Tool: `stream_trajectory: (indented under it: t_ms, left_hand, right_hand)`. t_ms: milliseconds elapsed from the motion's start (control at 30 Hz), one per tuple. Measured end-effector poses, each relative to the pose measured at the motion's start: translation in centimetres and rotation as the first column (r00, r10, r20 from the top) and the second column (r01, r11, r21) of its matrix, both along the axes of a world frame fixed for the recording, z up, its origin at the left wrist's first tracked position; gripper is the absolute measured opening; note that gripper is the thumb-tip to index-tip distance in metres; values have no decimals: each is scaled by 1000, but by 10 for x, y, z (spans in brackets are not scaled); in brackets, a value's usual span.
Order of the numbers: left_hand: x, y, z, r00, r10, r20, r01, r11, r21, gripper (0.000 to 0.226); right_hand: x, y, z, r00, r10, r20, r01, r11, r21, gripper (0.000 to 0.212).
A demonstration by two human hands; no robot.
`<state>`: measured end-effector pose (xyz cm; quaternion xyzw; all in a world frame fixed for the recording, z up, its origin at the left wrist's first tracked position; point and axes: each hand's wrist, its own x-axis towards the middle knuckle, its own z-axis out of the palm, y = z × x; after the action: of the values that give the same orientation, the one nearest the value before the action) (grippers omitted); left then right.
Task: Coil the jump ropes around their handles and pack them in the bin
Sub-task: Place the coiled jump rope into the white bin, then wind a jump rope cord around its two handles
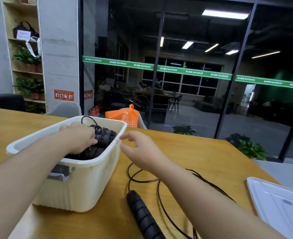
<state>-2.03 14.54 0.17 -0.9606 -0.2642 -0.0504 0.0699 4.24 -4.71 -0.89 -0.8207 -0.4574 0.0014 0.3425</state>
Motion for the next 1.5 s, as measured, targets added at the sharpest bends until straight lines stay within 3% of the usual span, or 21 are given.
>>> stream_trajectory:
  t_ms: [100,167,267,367,533,800,1033,1167,1300,1367,1500]
  left_hand:
    - [6,-5,-1,994,-41,105,40,999,13,9]
    - [9,-16,0,985,-78,152,89,994,-66,14]
    - [10,-39,4,989,-104,103,101,994,30,13]
    - [9,-60,9,950,-201,241,165,973,159,18]
    - [8,-110,0,871,-352,342,335,936,110,7]
    - [37,-161,-76,922,-205,328,294,923,-247,4]
    - [44,-168,-115,937,-62,344,187,920,-346,34]
    - [35,-154,-113,964,128,232,-35,930,-366,60]
    - [33,-145,-118,981,168,94,-88,828,-554,82]
    - [35,-142,-119,983,151,101,-65,812,-580,78]
    - [38,-140,-118,946,168,276,78,708,-701,49]
  right_hand:
    - [12,-33,-13,1000,-23,-10,22,993,-113,34]
    - [19,-53,-22,999,-38,-22,33,983,-183,32]
    - [27,-82,-34,998,-53,-28,44,967,-251,28]
    - [33,-108,-45,996,-86,-10,79,951,-298,25]
    - [41,-153,-51,989,-145,0,135,922,-363,7]
    - [43,-198,-51,974,-188,-127,118,898,-423,11]
    - [38,-219,-54,959,-139,-247,-50,776,-629,44]
    - [33,-228,-50,971,-151,-187,-37,675,-737,64]
    - [30,-224,-47,971,-176,-159,-9,643,-766,54]
    - [33,-217,-46,969,-212,-125,54,679,-732,44]
    - [36,-200,-53,963,-259,-71,146,729,-668,40]
